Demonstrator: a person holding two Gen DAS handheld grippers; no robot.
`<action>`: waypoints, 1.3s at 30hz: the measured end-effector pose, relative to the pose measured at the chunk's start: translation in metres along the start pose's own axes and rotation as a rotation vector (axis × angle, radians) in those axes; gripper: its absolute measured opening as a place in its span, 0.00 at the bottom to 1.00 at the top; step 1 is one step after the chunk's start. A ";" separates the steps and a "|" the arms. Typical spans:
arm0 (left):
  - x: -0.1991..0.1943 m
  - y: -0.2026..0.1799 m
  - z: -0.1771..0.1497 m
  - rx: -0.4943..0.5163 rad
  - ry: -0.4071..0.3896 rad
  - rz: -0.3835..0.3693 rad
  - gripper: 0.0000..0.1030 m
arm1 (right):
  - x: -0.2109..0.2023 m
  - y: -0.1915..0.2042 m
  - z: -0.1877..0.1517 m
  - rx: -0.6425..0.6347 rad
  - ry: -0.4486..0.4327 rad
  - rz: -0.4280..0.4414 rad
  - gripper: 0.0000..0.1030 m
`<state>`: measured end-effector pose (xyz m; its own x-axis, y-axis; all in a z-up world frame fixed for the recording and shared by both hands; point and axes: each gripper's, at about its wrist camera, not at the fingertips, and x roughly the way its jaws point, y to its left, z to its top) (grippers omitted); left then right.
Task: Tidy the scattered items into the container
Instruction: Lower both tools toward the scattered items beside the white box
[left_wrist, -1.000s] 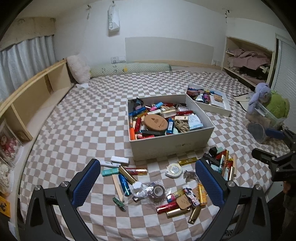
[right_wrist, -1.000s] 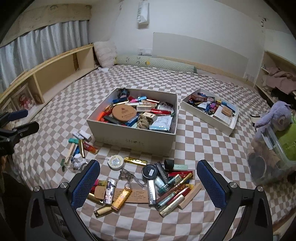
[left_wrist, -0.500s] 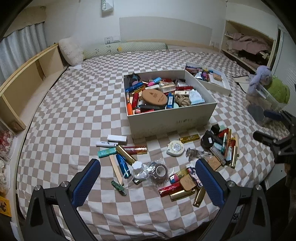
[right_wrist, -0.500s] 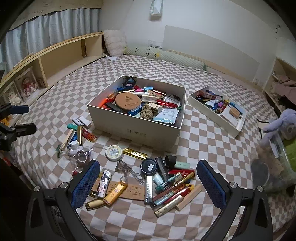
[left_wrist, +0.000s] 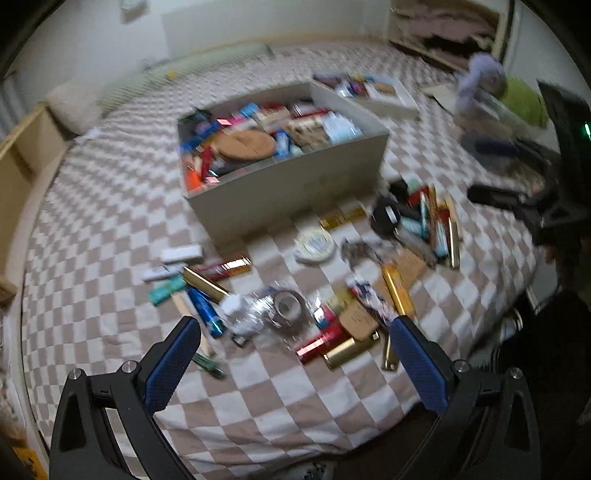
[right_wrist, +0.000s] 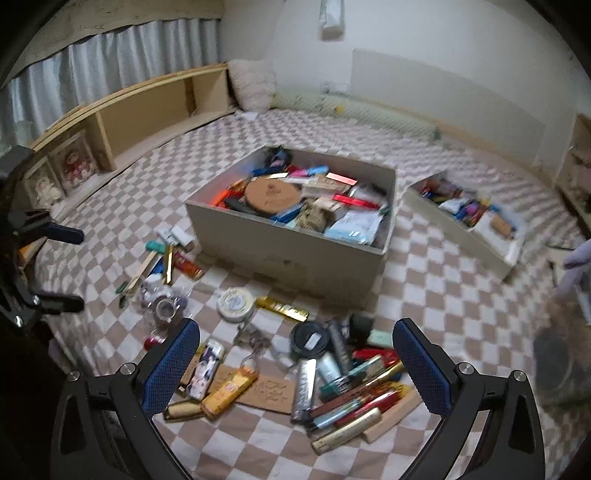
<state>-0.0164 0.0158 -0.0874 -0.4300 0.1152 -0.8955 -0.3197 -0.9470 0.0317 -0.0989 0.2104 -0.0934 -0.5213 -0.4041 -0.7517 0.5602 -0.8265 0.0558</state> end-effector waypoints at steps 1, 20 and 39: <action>0.005 -0.002 -0.002 0.010 0.024 -0.012 1.00 | 0.004 -0.002 -0.001 0.014 0.017 0.020 1.00; 0.064 -0.044 -0.027 0.101 0.253 -0.177 1.00 | 0.083 0.020 -0.047 -0.267 0.244 0.236 1.00; 0.086 -0.014 -0.014 0.107 0.290 -0.254 1.00 | 0.129 0.034 -0.063 -0.327 0.335 0.510 1.00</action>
<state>-0.0374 0.0351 -0.1710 -0.0742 0.2376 -0.9685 -0.4778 -0.8609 -0.1746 -0.1065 0.1548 -0.2305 0.0563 -0.5242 -0.8497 0.8752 -0.3837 0.2947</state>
